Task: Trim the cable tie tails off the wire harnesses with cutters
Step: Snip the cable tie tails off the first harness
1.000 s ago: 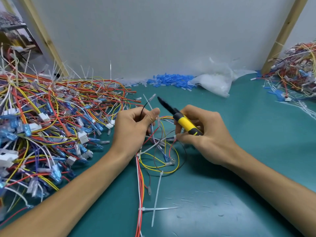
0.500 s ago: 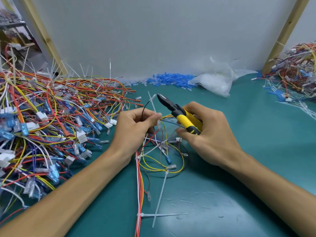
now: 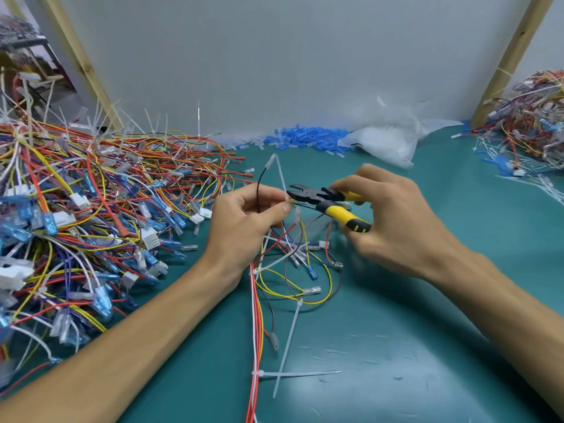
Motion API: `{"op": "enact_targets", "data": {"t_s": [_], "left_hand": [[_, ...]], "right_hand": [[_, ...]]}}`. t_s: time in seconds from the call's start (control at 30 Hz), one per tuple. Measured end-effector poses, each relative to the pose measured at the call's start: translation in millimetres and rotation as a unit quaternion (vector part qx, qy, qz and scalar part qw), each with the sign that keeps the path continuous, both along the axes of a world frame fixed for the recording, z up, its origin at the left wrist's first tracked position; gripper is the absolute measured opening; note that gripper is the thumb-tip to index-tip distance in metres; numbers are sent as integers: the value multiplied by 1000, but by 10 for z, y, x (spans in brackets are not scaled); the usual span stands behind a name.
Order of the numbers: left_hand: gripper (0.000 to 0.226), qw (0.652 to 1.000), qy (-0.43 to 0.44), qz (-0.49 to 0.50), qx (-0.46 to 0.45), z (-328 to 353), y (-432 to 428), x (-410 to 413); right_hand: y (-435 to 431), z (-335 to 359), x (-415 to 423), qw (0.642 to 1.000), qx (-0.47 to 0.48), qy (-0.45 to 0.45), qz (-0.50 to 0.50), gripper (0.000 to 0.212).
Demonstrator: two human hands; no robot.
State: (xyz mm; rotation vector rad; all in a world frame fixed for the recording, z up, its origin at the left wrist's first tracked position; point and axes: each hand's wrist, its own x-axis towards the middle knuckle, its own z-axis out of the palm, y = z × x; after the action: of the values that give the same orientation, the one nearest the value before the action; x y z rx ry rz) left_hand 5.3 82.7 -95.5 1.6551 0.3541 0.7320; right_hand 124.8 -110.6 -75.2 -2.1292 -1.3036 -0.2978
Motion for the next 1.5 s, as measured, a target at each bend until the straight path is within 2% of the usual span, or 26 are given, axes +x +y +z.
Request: {"op": "enact_targets", "data": {"t_s": [0.17,0.3,0.43,0.63,0.9,1.17,1.5], "left_hand": [[16,1000,-5,-1,-2,-14,9,13],[13,1000,-13,-16,19,-18,13,6],[10,999,-31,-23,23,-8,-21,9],[6,999,-21,-15,23,12,2,8],[9,1000,-23,-18,-2,42,-22,4],[14,999,-28,-17,-33,29,-40,7],[12,998,-24,-6,-53,9,-60,9]], "right_hand": [[2,12,-10,1000,-9,-6,12,45],[11,8,-41,1000,8,10,7,33],[5,14,-67,994,33,101,-27,27],[7,63,-142,974,69,214,-26,46],[36,28,-136,939,111,323,-31,40],[70,23,-190,903,158,397,-41,41],[110,-37,-201,868,182,458,-58,30]]}}
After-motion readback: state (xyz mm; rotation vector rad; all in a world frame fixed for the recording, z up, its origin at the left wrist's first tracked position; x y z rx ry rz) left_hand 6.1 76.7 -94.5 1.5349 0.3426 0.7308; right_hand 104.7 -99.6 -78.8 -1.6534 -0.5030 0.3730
